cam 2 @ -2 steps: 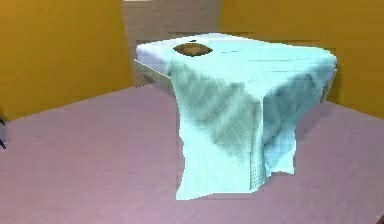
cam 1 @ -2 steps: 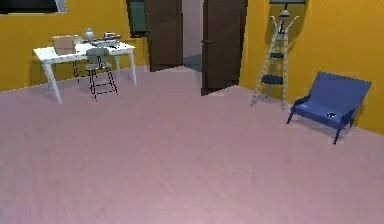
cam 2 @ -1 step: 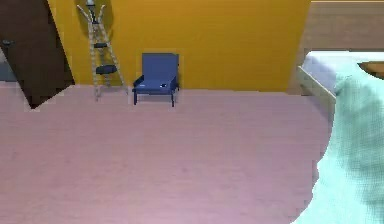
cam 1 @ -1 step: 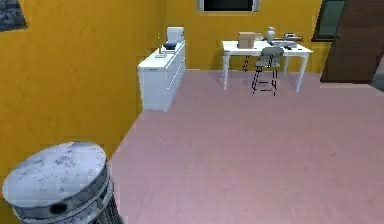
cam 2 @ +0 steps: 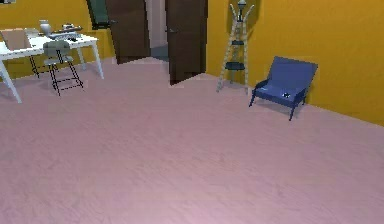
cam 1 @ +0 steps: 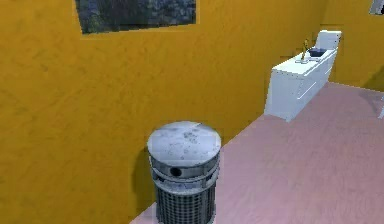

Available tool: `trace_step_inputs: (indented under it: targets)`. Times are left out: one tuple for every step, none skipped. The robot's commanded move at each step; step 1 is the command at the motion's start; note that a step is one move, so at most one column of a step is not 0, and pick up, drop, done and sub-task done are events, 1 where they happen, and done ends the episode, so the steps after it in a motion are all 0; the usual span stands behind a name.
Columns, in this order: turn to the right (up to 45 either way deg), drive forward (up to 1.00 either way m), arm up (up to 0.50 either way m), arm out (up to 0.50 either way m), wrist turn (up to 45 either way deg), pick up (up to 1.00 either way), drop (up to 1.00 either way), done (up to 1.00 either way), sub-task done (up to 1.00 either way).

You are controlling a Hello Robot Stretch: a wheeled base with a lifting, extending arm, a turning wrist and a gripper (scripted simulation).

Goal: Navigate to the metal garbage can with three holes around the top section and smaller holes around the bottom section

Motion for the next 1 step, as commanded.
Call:
trace_step_inputs:
  targets:
    - [0.0,0.00,0.00,0.00,0.0,0.00,0.00,1.00,0.00]
